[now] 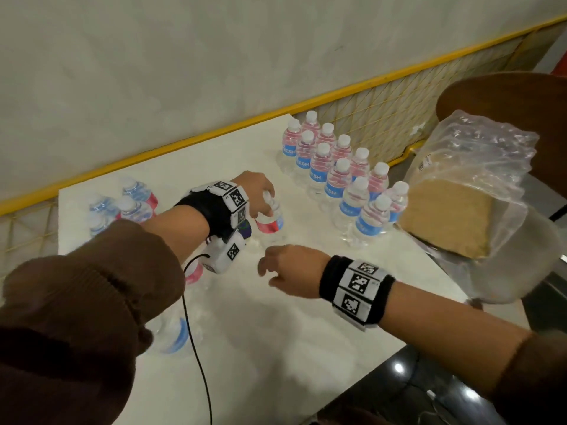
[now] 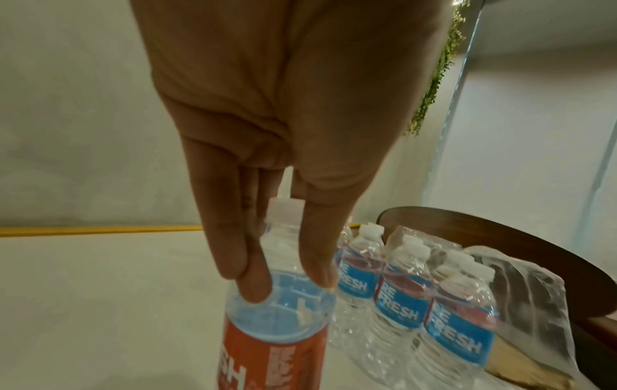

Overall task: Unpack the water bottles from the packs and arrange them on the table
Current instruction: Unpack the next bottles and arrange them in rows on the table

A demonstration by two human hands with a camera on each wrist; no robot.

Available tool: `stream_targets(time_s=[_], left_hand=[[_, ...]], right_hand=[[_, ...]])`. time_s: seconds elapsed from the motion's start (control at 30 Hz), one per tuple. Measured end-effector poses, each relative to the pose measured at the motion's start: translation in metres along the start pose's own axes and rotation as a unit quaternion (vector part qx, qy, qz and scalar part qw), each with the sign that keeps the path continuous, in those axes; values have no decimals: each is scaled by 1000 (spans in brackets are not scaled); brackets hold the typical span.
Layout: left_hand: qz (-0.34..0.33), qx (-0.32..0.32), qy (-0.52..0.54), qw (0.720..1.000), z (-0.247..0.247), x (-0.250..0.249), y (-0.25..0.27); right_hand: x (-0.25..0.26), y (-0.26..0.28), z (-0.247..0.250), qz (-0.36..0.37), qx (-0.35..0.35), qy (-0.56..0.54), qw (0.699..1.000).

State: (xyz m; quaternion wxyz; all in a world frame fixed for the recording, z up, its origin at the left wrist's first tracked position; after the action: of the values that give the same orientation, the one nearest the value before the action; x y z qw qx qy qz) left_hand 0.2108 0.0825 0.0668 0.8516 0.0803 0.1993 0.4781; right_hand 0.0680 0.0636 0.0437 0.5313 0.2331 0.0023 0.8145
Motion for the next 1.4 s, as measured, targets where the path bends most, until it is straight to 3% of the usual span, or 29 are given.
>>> stream_targets(time_s=[0.17, 0.4, 0.63, 0.8, 1.1, 1.23, 1.4], left_hand=[[6, -47, -42, 998, 33, 32, 28], [3, -57, -43, 997, 59, 51, 58], [-12, -35, -64, 997, 44, 41, 51], [-12, -15, -81, 997, 26, 34, 34], [12, 0, -73, 997, -12, 40, 5], [53, -50, 33, 997, -26, 47, -2], [122, -86, 212, 966, -47, 54, -7]], right_hand=[[81, -39, -41, 92, 32, -36, 995], [137, -64, -58, 162, 55, -47, 984], [140, -66, -56, 137, 11, -26, 990], [100, -45, -42, 93, -6, -55, 994], [-23, -11, 11, -59, -22, -9, 998], [-79, -14, 37, -131, -31, 33, 990], [-125, -37, 67, -177, -71, 54, 980]])
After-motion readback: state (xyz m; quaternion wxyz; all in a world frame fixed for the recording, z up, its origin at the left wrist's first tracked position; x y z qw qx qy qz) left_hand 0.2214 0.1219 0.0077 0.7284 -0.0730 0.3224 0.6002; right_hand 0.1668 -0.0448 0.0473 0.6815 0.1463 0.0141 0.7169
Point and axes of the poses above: each hand's wrist, its own y-axis away from the middle knuckle, its own z-axis out of the back of the hand, x = y × z, the point moved 7 cm from there along -y, towards the middle knuckle, and after that the axes turned 4 degrees about -x, right-handed, at the moved point
